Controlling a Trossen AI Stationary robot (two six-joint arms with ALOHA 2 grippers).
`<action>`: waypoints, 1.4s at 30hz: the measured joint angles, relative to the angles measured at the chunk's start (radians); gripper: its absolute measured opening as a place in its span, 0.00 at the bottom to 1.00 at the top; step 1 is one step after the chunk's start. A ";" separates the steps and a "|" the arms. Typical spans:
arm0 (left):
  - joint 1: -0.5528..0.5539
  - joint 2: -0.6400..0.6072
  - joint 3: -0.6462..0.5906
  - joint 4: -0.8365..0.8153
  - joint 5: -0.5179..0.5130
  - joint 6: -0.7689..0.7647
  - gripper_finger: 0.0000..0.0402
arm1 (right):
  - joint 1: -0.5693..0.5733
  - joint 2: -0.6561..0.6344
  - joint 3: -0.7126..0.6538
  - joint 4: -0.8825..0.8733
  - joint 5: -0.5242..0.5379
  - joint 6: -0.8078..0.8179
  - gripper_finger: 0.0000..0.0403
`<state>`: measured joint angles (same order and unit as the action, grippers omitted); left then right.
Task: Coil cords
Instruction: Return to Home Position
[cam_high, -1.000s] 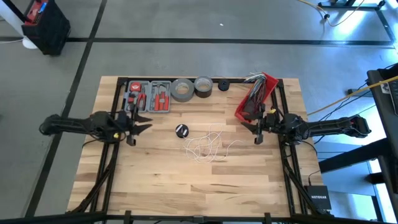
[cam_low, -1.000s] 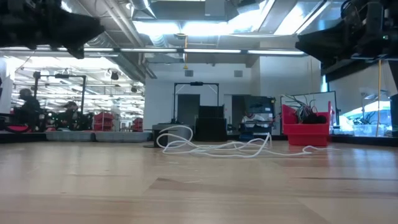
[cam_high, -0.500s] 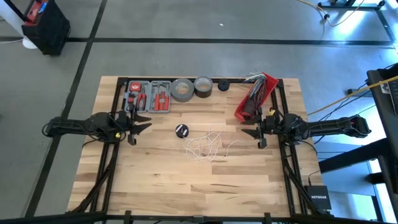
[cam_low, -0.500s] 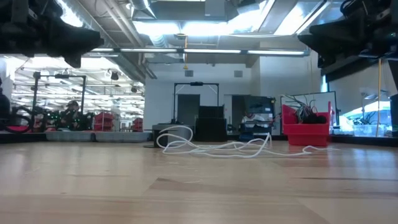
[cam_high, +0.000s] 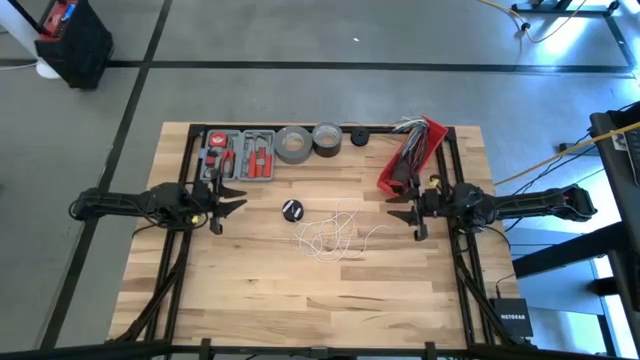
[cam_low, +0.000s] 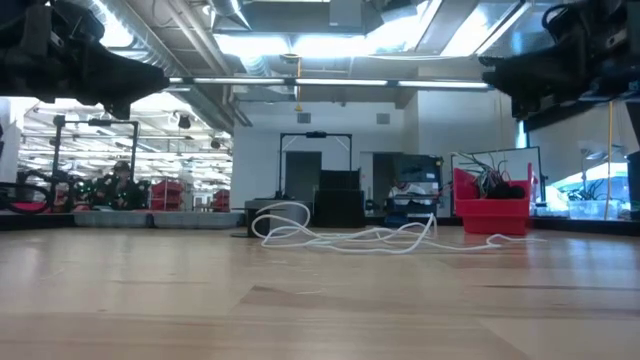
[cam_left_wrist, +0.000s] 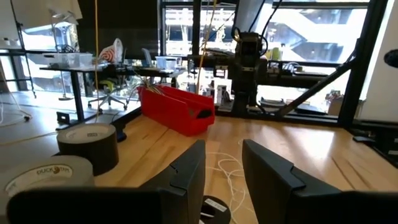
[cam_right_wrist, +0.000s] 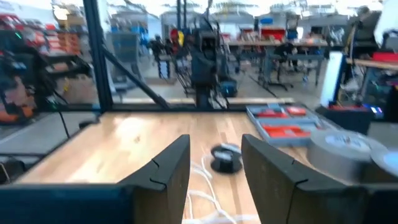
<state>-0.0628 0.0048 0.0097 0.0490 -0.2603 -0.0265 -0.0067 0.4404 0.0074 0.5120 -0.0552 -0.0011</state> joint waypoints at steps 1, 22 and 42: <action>0.000 0.000 0.000 0.000 0.000 0.001 0.25 | 0.000 0.000 0.000 -0.018 0.009 -0.001 0.37; 0.000 0.001 0.000 0.000 0.000 0.015 0.25 | 0.000 -0.078 0.006 -0.040 0.177 -0.059 0.37; 0.000 0.003 0.000 0.000 0.000 0.015 0.25 | 0.000 -0.439 0.006 -0.398 0.124 -0.073 0.37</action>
<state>-0.0631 0.0082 0.0093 0.0489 -0.2607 -0.0113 -0.0071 0.0019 0.0135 0.1139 0.0687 -0.0742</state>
